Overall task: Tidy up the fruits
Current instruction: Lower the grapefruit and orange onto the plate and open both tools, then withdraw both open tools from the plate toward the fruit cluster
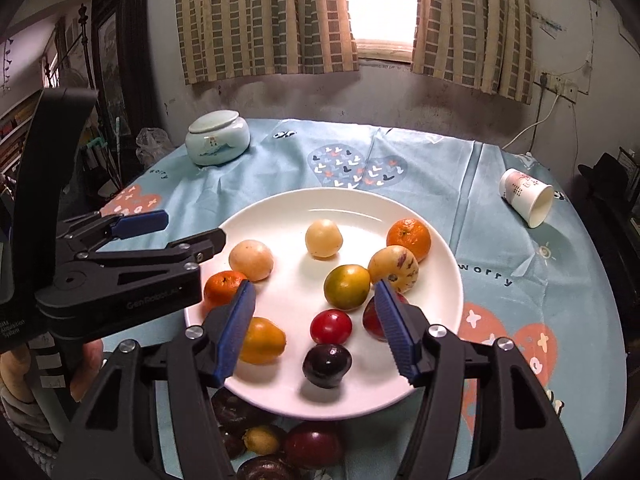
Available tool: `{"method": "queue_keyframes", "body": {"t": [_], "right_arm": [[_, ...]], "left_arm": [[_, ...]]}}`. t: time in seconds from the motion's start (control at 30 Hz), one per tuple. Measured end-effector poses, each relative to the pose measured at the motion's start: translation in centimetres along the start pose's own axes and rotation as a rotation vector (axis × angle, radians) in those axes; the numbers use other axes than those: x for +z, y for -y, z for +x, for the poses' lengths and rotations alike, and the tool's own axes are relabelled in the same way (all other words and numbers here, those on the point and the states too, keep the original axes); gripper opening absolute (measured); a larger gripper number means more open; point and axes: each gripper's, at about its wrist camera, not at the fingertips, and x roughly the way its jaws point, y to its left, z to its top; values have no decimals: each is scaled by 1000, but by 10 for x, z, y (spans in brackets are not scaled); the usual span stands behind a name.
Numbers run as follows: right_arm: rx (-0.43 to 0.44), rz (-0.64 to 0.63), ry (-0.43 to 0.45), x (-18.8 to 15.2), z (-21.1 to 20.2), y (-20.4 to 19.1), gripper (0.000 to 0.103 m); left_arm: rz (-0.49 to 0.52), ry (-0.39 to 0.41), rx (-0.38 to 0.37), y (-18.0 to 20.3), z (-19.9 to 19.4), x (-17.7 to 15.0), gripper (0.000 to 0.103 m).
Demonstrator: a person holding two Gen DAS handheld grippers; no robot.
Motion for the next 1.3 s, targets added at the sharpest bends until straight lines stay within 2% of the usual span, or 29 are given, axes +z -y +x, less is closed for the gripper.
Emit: {"method": "queue_keyframes", "body": {"t": [0.13, 0.4, 0.67, 0.73, 0.8, 0.83, 0.93, 1.13, 1.3], "right_arm": [[2, 24, 27, -8, -28, 2, 62], [15, 132, 31, -63, -63, 19, 62], [32, 262, 17, -103, -81, 43, 63], [37, 288, 11, -111, -83, 49, 64], [40, 308, 7, -116, -84, 53, 72], [39, 316, 11, -118, -86, 54, 73], [44, 319, 21, -121, -89, 55, 74], [52, 317, 16, -122, -89, 55, 74], [54, 305, 18, -122, -89, 53, 74]], "left_arm": [[-29, 9, -1, -12, -26, -19, 73], [-1, -33, -18, -12, -65, -91, 73], [83, -52, -127, 20, -115, -165, 73], [101, -45, -148, 29, -125, -171, 73], [133, -40, -176, 40, -133, -175, 73], [159, -39, -185, 48, -136, -178, 74], [209, -40, -152, 64, -132, -186, 74], [189, -122, -128, 64, -106, -195, 75], [158, -132, -154, 57, -103, -196, 74]]}}
